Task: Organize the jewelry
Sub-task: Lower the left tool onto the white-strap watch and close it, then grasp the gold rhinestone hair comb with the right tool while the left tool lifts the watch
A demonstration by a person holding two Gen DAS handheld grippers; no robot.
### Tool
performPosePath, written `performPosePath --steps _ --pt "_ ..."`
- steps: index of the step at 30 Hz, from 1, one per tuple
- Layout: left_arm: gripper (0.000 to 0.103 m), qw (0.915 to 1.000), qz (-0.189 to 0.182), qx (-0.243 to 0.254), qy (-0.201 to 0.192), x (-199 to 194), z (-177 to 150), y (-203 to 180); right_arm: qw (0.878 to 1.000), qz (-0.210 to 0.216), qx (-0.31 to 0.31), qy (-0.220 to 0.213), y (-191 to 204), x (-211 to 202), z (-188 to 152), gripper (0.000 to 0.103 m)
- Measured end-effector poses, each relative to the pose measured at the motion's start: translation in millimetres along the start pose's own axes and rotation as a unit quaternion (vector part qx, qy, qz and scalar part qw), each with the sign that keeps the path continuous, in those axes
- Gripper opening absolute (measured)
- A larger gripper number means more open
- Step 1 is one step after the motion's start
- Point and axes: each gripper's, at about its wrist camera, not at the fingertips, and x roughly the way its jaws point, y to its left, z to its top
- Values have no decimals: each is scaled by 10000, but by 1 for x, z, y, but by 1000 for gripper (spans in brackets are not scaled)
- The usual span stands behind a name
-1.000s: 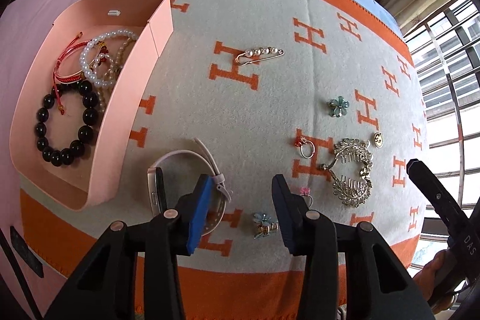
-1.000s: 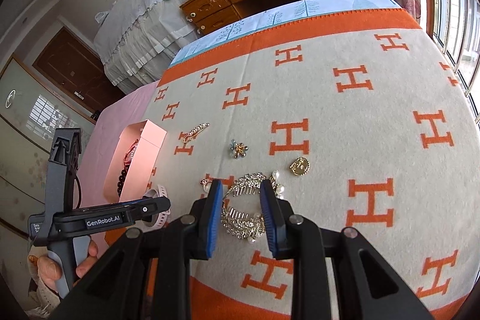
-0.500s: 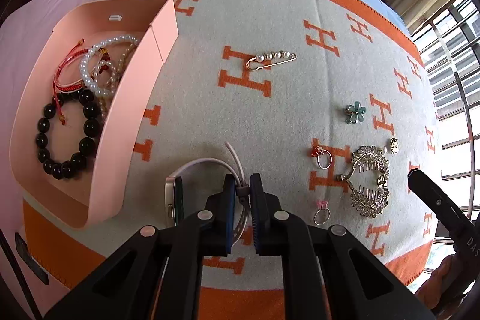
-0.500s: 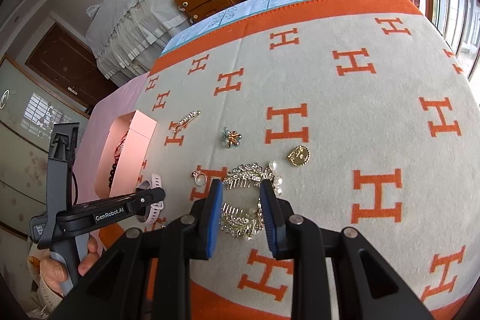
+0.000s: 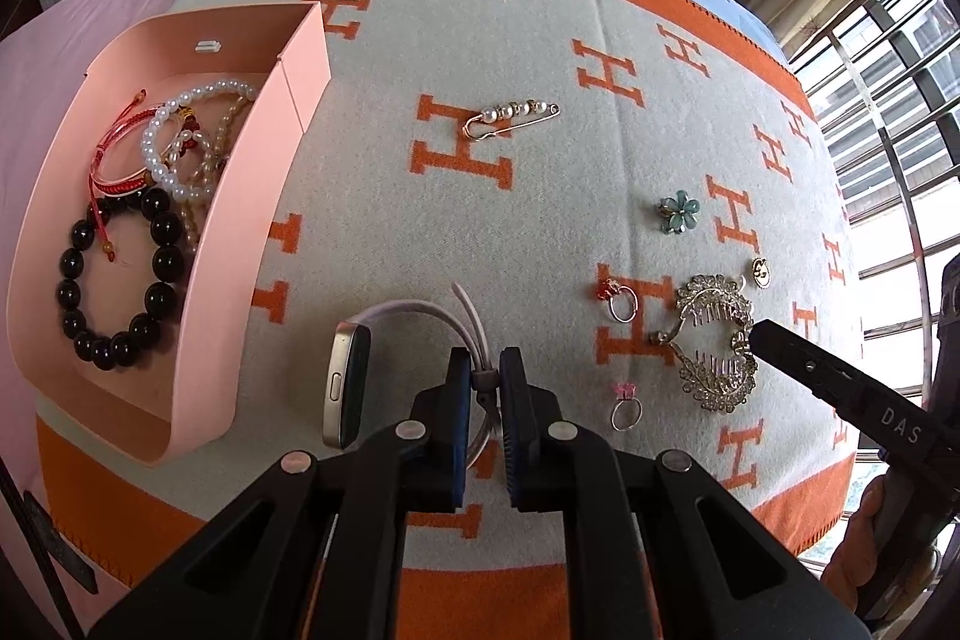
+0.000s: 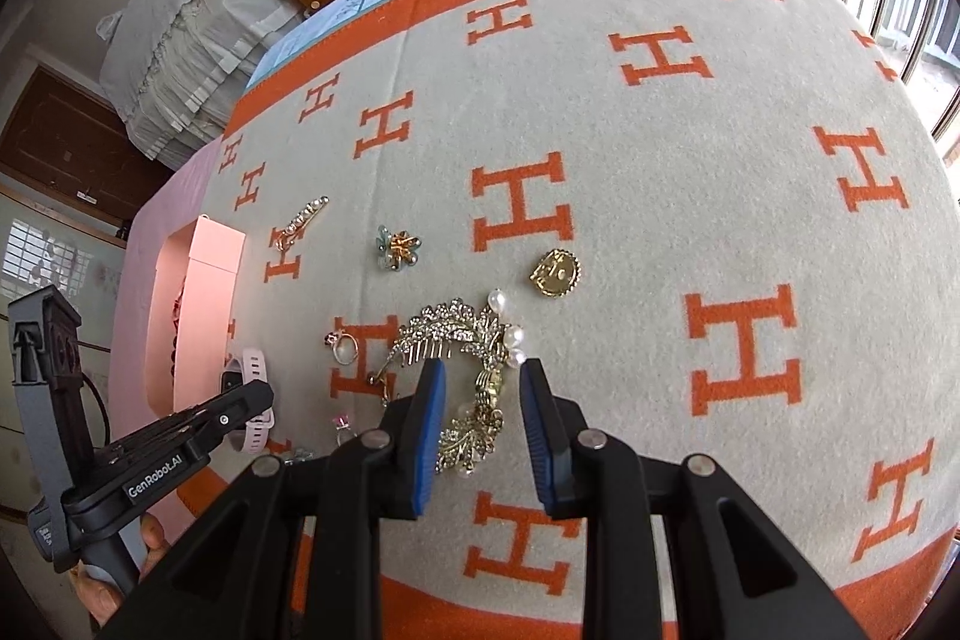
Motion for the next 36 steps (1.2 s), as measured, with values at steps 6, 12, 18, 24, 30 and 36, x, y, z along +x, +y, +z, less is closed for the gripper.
performPosePath --steps 6,12,18,24,30,36 --pt "7 9999 -136 41 10 -2 -1 3 9984 -526 -149 122 13 13 0 24" --pt "7 9997 -211 140 34 -2 -2 3 9918 -1148 -550 -78 28 13 -6 9" --pt "7 9988 -342 297 -185 -22 -4 0 9990 -451 -39 -60 12 0 -7 9" --pt "7 9964 -487 406 -571 -55 -4 -4 9980 -221 -7 -592 23 -36 -10 8" --pt "7 9914 -732 355 -1023 -95 -5 0 9961 -136 -116 -869 43 -54 -3 9" --pt "7 9856 -808 287 -1458 -134 -6 14 9955 2 -225 -921 66 -56 4 9"
